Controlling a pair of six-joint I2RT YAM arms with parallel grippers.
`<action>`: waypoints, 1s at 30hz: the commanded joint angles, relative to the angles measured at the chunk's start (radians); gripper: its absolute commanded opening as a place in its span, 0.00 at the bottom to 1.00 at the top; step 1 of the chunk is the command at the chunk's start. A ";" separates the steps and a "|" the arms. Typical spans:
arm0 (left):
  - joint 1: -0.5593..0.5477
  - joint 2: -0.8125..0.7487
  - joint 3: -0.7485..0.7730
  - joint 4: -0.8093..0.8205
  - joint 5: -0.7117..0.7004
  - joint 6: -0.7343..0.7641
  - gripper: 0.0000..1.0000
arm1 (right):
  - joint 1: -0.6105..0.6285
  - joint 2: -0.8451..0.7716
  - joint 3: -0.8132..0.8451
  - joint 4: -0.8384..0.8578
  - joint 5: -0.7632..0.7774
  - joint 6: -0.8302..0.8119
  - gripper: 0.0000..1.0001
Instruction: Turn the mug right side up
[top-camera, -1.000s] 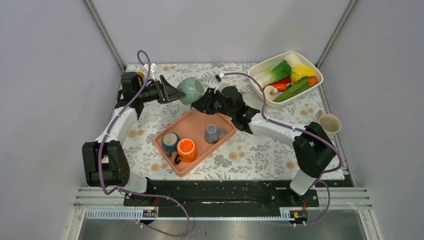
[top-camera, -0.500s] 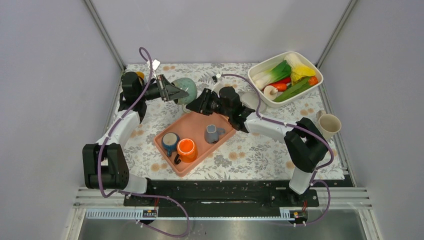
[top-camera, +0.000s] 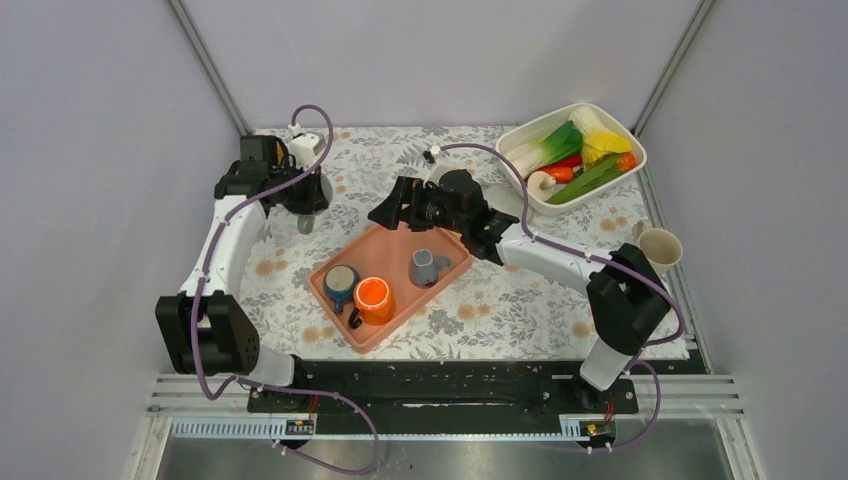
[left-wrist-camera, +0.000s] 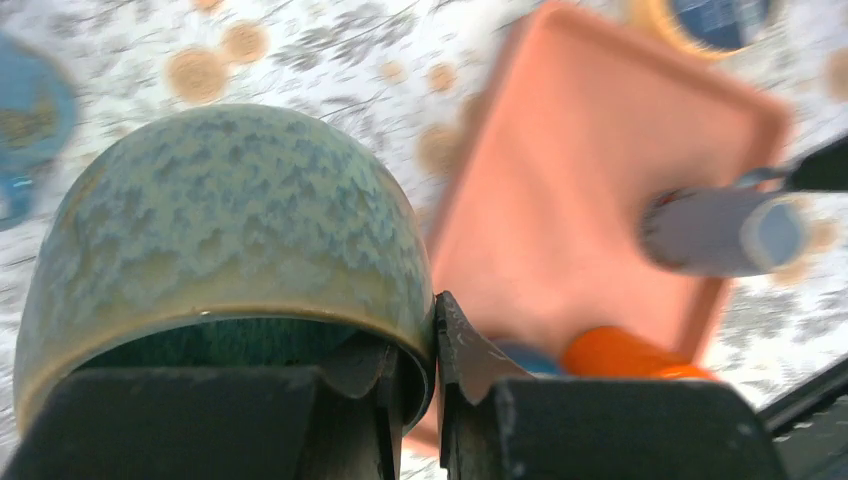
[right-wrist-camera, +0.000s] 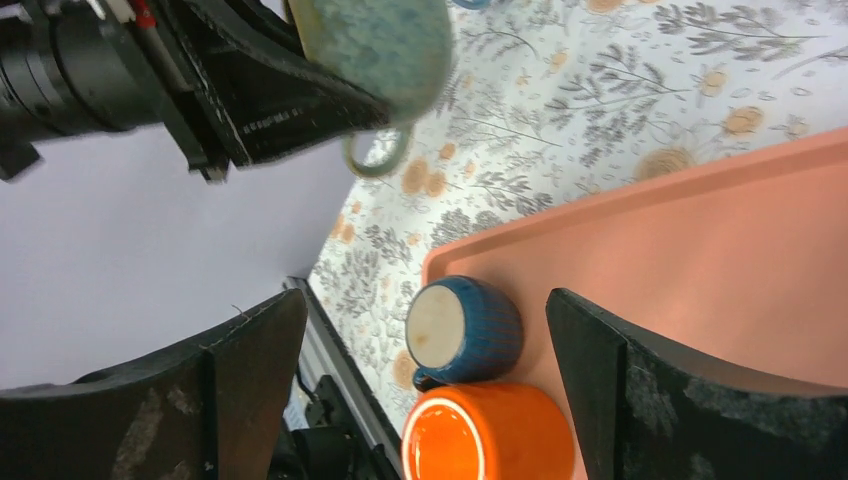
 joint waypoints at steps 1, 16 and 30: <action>0.084 0.117 0.219 -0.202 -0.188 0.408 0.00 | 0.014 -0.093 0.055 -0.149 0.077 -0.130 0.99; 0.214 0.525 0.445 -0.304 -0.362 0.583 0.00 | 0.048 -0.141 0.089 -0.396 0.171 -0.282 1.00; 0.255 0.747 0.690 -0.501 -0.276 0.611 0.02 | 0.054 -0.128 0.106 -0.405 0.180 -0.292 0.99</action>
